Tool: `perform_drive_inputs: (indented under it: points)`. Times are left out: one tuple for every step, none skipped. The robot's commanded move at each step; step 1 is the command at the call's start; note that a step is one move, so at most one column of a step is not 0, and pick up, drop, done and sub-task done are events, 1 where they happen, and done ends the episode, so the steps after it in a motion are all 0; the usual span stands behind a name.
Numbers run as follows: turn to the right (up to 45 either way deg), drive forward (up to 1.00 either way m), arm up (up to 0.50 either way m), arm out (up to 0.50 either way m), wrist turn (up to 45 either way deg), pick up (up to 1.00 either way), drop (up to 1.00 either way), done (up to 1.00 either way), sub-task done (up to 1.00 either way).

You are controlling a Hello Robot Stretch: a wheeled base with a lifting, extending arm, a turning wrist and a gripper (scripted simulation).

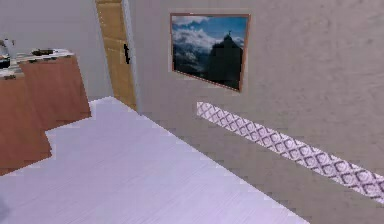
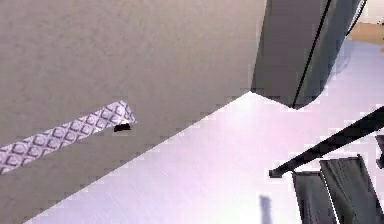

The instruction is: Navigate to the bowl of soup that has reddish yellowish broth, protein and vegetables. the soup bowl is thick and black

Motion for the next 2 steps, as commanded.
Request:
perform_drive_inputs:
  points:
    - [-27.0, 0.0, 0.0, 0.0, 0.0, 0.0, 0.0, 0.0, 0.0]
    - [0.0, 1.0, 0.0, 0.0, 0.0, 0.0, 0.0, 0.0, 0.0]
